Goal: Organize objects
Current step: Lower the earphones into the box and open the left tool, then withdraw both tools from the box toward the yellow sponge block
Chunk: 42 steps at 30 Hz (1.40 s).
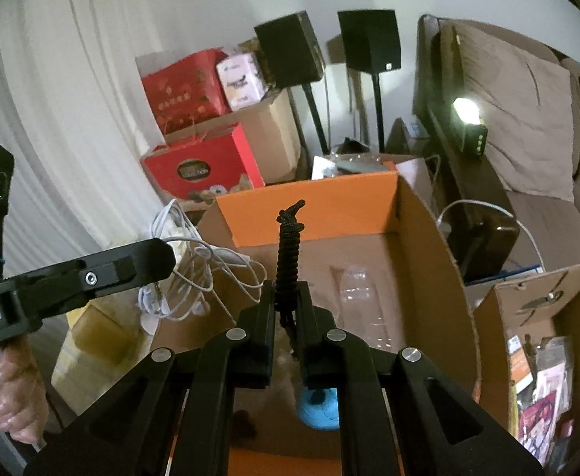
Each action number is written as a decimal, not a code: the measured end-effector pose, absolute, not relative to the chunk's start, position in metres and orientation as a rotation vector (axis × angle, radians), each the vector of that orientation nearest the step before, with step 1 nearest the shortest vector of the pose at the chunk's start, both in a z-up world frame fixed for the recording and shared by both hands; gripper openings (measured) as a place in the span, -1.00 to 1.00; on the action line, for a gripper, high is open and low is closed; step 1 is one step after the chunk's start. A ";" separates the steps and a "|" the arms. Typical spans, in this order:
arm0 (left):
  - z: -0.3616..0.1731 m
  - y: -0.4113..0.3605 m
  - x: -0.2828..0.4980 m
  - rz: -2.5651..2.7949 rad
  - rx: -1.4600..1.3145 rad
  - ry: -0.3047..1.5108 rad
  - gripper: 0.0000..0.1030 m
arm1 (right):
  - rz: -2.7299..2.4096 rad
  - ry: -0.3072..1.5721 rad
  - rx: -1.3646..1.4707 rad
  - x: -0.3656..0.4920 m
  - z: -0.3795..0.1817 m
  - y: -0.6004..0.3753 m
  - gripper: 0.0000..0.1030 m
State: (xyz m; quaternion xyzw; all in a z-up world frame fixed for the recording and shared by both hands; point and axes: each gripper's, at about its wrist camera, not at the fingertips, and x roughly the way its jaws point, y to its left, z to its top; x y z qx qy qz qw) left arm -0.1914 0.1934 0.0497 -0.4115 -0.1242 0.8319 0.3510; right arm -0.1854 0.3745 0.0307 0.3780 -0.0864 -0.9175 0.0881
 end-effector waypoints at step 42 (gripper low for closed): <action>0.050 0.077 -0.152 2.499 -1.087 -0.194 0.86 | -2.728 -0.205 1.104 -0.158 0.048 0.315 0.64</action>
